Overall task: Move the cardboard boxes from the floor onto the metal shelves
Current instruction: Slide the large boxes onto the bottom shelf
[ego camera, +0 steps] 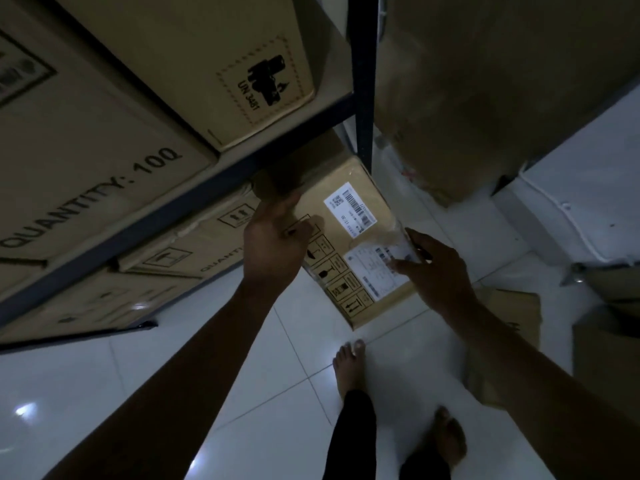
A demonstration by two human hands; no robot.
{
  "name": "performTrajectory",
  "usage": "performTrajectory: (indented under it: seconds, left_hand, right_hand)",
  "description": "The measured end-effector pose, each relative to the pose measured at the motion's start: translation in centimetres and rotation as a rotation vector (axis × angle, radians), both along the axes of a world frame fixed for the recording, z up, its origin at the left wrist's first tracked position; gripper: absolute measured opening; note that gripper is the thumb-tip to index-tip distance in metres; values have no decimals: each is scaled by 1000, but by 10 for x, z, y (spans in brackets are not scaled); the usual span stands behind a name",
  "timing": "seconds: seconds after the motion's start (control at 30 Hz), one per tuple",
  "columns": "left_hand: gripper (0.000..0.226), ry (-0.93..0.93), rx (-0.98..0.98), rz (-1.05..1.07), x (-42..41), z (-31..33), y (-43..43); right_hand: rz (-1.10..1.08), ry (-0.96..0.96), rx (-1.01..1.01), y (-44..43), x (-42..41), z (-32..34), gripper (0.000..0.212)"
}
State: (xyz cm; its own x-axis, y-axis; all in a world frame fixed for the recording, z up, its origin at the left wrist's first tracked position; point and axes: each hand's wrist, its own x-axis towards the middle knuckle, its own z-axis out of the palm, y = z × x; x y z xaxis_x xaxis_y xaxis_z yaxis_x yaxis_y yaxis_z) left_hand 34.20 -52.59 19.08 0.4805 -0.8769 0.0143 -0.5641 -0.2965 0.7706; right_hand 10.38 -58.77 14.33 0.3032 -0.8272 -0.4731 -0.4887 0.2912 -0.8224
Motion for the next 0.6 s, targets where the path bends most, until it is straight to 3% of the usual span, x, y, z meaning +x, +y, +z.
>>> performTrajectory:
  seconds: [0.13, 0.27, 0.47, 0.53, 0.6]
  left_hand:
    - [42, 18, 42, -22, 20, -11, -16]
    - [38, -74, -76, -117, 31, -31, -23]
    - [51, 362, -112, -149, 18, -55, -21]
    - [56, 407, -151, -152, 16, -58, -18]
    - [62, 270, -144, -136, 17, -64, -11]
  right_hand:
    - [5, 26, -14, -13, 27, -17, 32]
    - [-103, -33, -52, -8, 53, -34, 49]
    - [-230, -38, -99, -23, 83, -38, 41]
    - [-306, 12, -11, -34, 88, -35, 57]
    - [-397, 19, 135, -42, 91, -33, 77]
